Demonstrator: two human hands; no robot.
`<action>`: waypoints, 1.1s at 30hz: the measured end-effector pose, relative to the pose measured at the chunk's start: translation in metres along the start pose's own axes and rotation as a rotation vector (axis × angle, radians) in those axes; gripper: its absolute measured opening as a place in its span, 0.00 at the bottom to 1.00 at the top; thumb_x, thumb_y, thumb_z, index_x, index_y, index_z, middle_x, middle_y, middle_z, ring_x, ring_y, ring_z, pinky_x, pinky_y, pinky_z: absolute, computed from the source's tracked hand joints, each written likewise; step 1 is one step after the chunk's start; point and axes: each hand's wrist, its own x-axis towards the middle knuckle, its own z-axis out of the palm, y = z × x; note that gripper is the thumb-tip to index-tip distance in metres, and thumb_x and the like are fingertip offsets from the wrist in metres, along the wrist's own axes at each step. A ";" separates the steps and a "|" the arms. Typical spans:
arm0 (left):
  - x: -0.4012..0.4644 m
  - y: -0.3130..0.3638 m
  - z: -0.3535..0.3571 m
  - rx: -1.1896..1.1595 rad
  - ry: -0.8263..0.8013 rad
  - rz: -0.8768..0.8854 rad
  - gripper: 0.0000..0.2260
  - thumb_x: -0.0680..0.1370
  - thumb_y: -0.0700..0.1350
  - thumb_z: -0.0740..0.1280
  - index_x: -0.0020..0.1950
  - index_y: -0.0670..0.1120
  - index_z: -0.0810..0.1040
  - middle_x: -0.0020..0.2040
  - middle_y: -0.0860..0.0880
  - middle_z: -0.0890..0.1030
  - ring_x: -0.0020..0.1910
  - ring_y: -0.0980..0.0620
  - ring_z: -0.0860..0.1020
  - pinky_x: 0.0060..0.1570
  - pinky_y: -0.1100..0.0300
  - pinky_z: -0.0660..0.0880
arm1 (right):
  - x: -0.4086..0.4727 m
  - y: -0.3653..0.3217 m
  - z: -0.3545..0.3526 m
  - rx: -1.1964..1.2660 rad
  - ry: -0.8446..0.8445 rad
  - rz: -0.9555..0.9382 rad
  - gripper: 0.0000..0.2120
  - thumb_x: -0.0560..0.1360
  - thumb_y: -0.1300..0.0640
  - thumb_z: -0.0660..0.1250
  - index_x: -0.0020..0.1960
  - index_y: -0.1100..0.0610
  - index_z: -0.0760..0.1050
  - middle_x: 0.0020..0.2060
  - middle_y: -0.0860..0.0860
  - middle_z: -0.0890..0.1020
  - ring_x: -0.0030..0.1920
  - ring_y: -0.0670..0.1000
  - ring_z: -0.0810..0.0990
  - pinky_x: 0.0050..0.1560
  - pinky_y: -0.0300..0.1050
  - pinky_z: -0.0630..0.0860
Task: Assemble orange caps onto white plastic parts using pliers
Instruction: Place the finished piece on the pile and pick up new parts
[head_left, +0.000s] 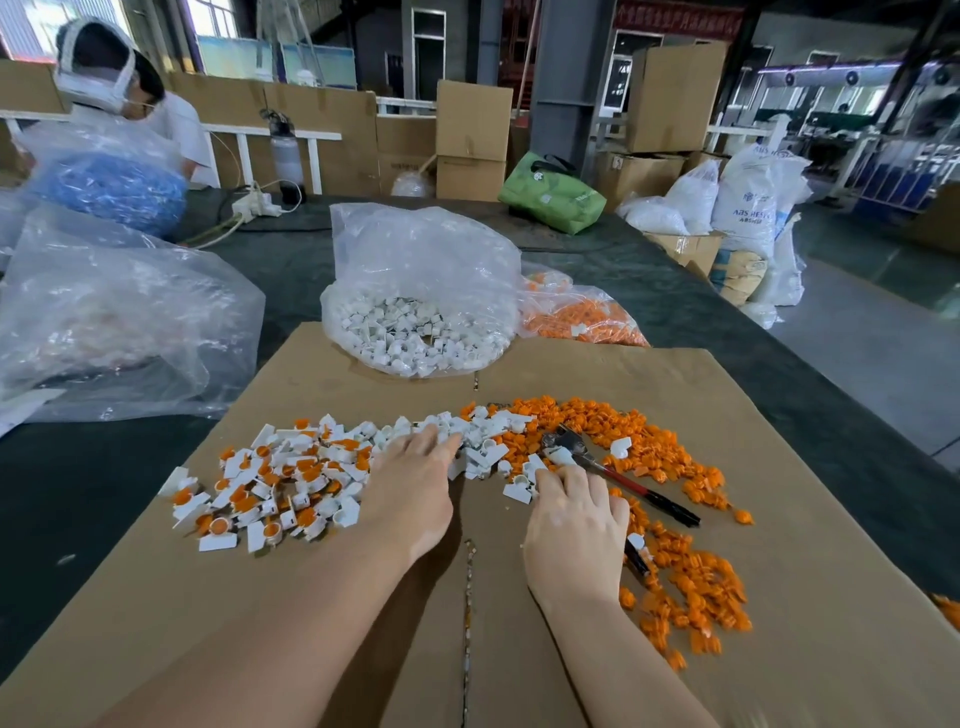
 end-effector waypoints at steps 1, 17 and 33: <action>0.000 0.001 0.001 0.038 -0.021 -0.005 0.27 0.79 0.36 0.55 0.77 0.52 0.53 0.77 0.49 0.55 0.74 0.46 0.55 0.72 0.53 0.54 | 0.000 0.000 0.000 -0.006 -0.015 0.001 0.14 0.63 0.65 0.76 0.48 0.58 0.82 0.44 0.56 0.81 0.44 0.57 0.79 0.43 0.53 0.75; -0.019 0.020 0.009 -0.235 0.085 0.090 0.16 0.78 0.34 0.60 0.60 0.50 0.77 0.55 0.52 0.76 0.54 0.51 0.73 0.52 0.57 0.72 | 0.002 0.003 -0.001 0.057 0.011 -0.028 0.08 0.65 0.61 0.77 0.43 0.58 0.81 0.40 0.54 0.82 0.40 0.57 0.80 0.39 0.52 0.75; -0.023 0.025 0.002 -0.399 0.122 0.011 0.28 0.75 0.30 0.61 0.68 0.56 0.66 0.48 0.53 0.79 0.46 0.54 0.77 0.48 0.55 0.77 | 0.051 0.061 -0.024 -0.092 -0.371 0.136 0.17 0.73 0.68 0.62 0.57 0.51 0.75 0.52 0.49 0.79 0.58 0.53 0.74 0.61 0.50 0.66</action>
